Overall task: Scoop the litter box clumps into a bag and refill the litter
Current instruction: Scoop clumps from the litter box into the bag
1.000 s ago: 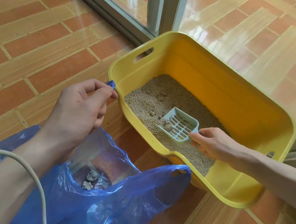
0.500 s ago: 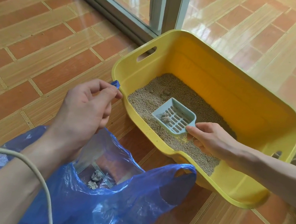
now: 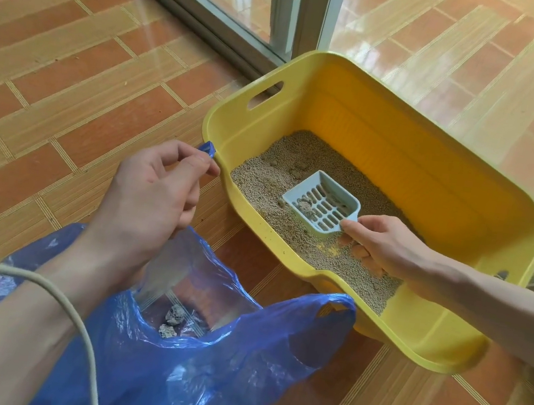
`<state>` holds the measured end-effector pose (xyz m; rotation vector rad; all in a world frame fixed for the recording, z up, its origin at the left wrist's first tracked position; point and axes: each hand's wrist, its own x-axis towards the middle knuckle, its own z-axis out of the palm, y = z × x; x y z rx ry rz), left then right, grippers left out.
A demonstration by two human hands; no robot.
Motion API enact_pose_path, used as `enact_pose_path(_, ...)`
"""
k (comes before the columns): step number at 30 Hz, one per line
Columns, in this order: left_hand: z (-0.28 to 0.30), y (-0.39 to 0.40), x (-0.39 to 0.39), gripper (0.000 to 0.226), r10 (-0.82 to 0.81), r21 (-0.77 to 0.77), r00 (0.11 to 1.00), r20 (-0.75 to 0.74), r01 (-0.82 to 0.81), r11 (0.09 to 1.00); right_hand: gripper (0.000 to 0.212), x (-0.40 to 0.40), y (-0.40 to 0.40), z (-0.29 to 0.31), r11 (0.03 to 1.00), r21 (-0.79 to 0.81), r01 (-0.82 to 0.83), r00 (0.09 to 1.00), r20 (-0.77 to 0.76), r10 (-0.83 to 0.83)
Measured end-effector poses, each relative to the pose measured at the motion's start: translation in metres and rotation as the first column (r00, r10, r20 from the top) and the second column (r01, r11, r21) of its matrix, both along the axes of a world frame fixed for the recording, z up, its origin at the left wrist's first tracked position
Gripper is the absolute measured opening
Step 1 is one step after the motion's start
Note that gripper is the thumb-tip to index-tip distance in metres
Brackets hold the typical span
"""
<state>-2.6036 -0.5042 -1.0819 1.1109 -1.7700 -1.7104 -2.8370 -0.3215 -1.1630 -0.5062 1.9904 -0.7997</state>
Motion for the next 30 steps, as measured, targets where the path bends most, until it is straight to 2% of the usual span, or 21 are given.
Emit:
enact_pose_path(7,0.003,-0.001,0.003,0.021,-0.002,-0.015,1.000,0.001,0.002,1.000,0.038,0.006,-0.002,0.024,0.996,-0.049,-0.071,0.997,0.002,0.071)
enact_pose_path(17,0.019,0.001,0.009,0.020,-0.007,-0.015,1.000,-0.026,0.007,1.000,0.043,0.037,-0.019,0.075,0.923,-0.108,-0.369,0.929,-0.031,0.368)
enact_pose_path(20,0.022,0.003,0.011,0.020,-0.015,-0.007,0.999,-0.040,0.015,1.000,0.045,0.049,-0.028,0.083,0.874,-0.085,-0.478,0.876,0.035,0.482)
enact_pose_path(23,0.025,0.003,0.015,0.021,-0.016,-0.016,0.999,-0.049,0.016,1.000,0.048,0.061,-0.040,0.084,0.790,0.015,-0.613,0.788,0.085,0.610)
enact_pose_path(28,0.029,0.004,0.024,0.021,-0.015,-0.048,0.999,-0.036,0.013,0.999,0.047,0.086,-0.054,0.077,0.620,0.227,-0.752,0.584,-0.207,0.785)
enact_pose_path(30,0.031,0.006,0.027,0.021,-0.018,-0.048,0.999,-0.040,0.016,0.999,0.046,0.097,-0.059,0.072,0.588,0.261,-0.766,0.539,-0.240,0.808)
